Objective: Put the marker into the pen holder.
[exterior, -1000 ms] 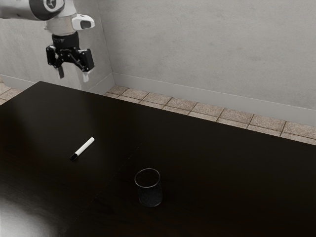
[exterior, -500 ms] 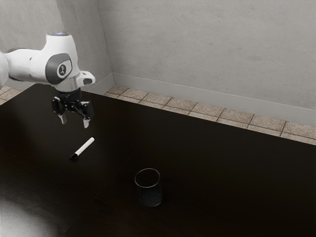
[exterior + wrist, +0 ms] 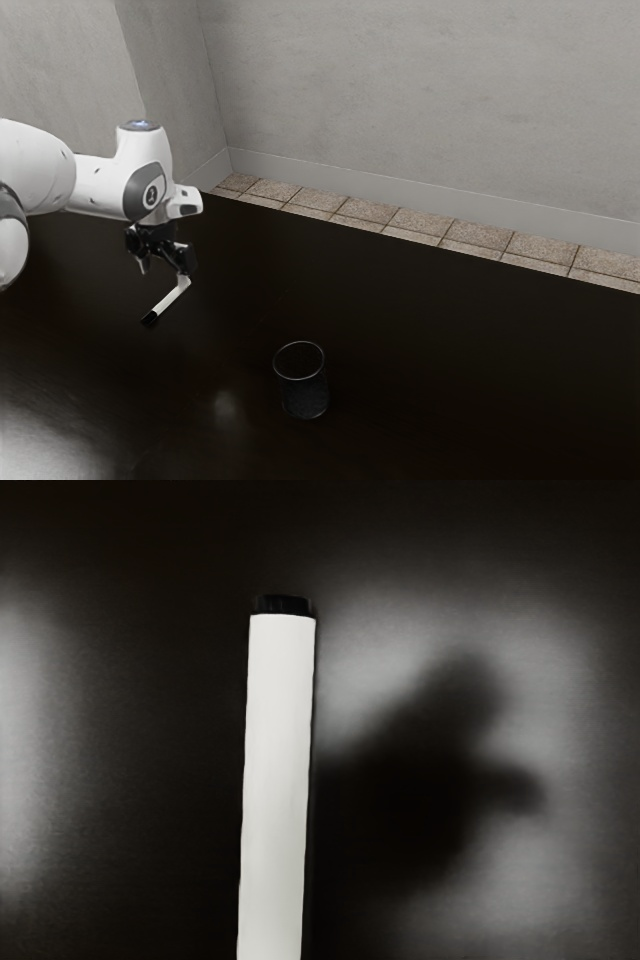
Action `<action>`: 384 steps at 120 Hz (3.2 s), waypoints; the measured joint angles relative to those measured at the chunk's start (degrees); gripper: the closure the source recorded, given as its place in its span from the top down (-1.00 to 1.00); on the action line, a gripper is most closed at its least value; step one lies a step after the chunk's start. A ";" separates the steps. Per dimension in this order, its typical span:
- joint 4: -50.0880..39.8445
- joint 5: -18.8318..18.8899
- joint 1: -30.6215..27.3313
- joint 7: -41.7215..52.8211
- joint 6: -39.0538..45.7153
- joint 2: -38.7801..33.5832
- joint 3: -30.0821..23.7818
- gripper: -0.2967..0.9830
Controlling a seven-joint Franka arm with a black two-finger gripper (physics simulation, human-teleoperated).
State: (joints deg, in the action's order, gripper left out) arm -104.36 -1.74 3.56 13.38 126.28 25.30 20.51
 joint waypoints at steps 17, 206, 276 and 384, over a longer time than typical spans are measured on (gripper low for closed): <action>2.95 -3.68 -0.36 2.22 -1.88 4.17 -0.10 0.54; 14.98 -9.36 -3.12 12.28 -6.29 14.72 -0.39 -0.19; 15.02 -9.33 -3.12 12.84 -6.18 14.53 -0.39 -0.50; -14.87 -8.22 -2.50 12.71 18.03 -24.52 -26.09 -0.56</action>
State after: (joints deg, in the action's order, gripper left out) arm -119.23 -9.96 1.06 26.09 144.31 0.78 -5.58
